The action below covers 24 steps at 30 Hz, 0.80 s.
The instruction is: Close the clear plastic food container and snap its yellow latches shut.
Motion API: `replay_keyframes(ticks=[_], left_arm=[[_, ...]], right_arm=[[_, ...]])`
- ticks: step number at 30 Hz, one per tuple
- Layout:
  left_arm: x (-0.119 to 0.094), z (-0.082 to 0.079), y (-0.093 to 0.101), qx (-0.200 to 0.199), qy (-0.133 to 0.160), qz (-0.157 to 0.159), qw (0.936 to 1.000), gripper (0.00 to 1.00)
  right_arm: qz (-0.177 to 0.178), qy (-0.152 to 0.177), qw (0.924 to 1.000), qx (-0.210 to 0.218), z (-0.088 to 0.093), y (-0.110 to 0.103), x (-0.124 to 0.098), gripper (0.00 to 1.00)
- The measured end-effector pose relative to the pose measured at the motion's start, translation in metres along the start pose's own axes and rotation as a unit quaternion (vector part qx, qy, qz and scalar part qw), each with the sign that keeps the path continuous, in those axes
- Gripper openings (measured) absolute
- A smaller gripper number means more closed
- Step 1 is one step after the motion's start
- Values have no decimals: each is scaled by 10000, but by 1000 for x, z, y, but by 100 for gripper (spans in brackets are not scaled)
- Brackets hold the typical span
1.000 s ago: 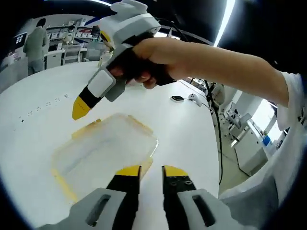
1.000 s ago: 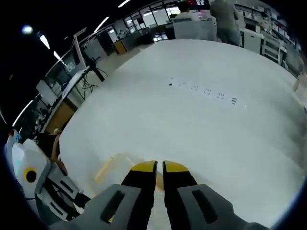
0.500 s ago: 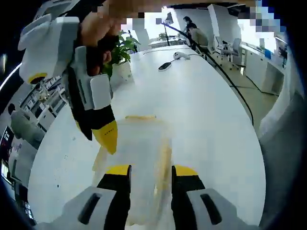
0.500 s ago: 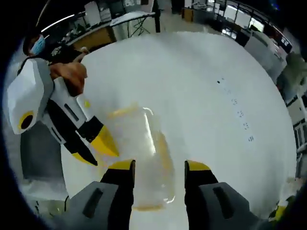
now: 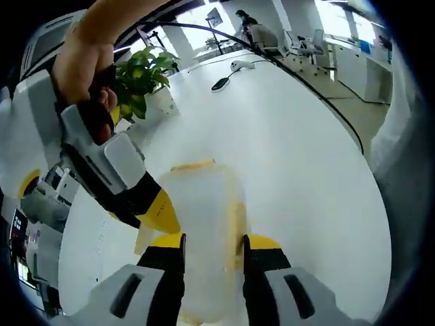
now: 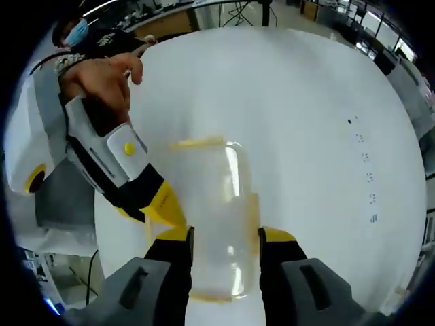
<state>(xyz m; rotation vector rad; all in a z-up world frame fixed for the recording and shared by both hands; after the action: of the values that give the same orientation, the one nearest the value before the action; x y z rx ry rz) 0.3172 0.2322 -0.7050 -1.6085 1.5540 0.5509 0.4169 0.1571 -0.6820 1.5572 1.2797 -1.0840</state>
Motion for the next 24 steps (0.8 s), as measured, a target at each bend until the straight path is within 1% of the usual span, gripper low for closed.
replay_keyframes(ticks=[3,5,7,10,16,20,23,24], left_arm=[[1,-2,1,-46,-86,-27,9999,27],[1,-3,2,1,-146,-53,9999,26],[2,-3,1,82,-155,-42,9998,26],[2,-3,1,77,-154,-32,9998,25],[3,-4,2,49,-220,-98,9997,24],[2,-3,1,68,-199,-91,9997,24],[3,-3,0,98,-189,-78,9997,23],[4,-3,1,109,-218,-141,9996,21]], right_arm=[[-16,-82,10000,-19,-1,-1,1,35],[-9,-162,9999,-49,-3,-1,1,35],[-11,-261,9996,-76,-4,-2,2,35],[-55,-370,9993,-85,-5,-5,2,35],[-129,-464,9988,-80,-6,-2,2,35],[-142,-534,9984,-103,-7,-1,3,35],[-176,-570,9982,-110,-8,1,3,35],[-192,-577,9981,-101,-8,2,4,35]])
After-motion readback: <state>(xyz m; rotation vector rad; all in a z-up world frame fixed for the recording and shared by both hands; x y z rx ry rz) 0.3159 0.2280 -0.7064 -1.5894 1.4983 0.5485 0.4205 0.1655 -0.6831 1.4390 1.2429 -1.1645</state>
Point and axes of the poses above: the point that each gripper's makers call its tool centre point, and the gripper's own axes: x roughly forward along the fingers, y roughly to its right, z roughly out of its underside, the point moved 10 cm from there along -x, roughly backward along the fingers, and after that the axes turned 12 degrees about z, right-handed, at the moved point
